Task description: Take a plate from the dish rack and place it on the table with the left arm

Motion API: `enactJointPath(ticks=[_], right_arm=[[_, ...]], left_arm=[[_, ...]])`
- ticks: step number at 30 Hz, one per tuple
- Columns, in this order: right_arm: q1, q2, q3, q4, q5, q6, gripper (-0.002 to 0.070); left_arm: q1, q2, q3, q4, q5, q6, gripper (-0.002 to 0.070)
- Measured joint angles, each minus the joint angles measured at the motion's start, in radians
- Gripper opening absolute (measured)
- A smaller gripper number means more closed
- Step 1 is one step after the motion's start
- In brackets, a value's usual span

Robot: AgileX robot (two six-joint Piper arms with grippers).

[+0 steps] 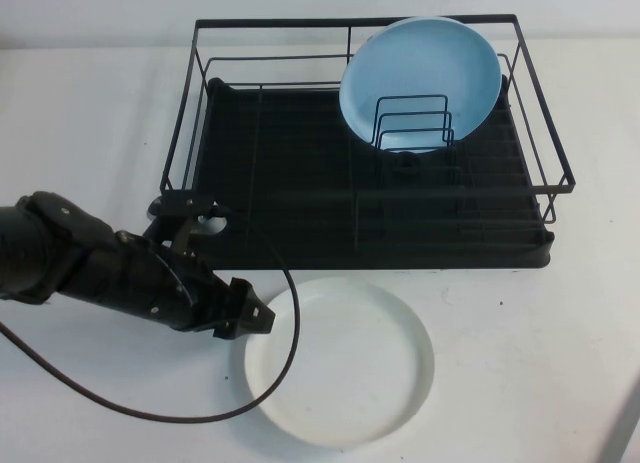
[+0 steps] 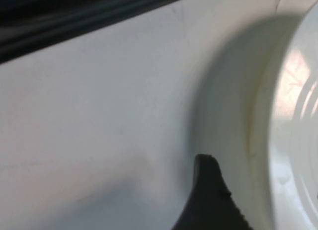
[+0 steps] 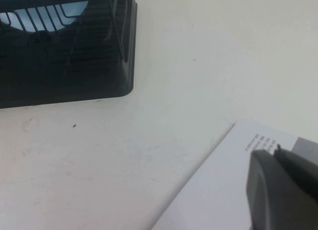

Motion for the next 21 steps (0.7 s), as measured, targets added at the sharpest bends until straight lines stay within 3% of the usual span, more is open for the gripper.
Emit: enactJointPath(ticks=[3,5,9,12,21], right_arm=[[0.0,0.0,0.0,0.0,0.0,0.0,-0.0018],[0.0,0.0,0.0,0.0,0.0,0.0,-0.0018],[0.0,0.0,0.0,0.0,0.0,0.0,-0.0018],[0.0,0.0,0.0,0.0,0.0,0.0,-0.0018],[0.0,0.0,0.0,0.0,0.0,0.0,-0.0018]], left_arm=[[0.008,-0.007,0.001,0.003,0.007,0.0,0.0399],[0.013,-0.031,0.003,0.018,0.024,-0.013,0.036],[0.017,-0.151,0.005,0.087,0.08,-0.05,0.0126],[0.017,-0.285,0.008,0.146,0.124,-0.09,0.0034],[0.012,-0.815,0.178,0.331,0.099,-0.268,0.0001]])
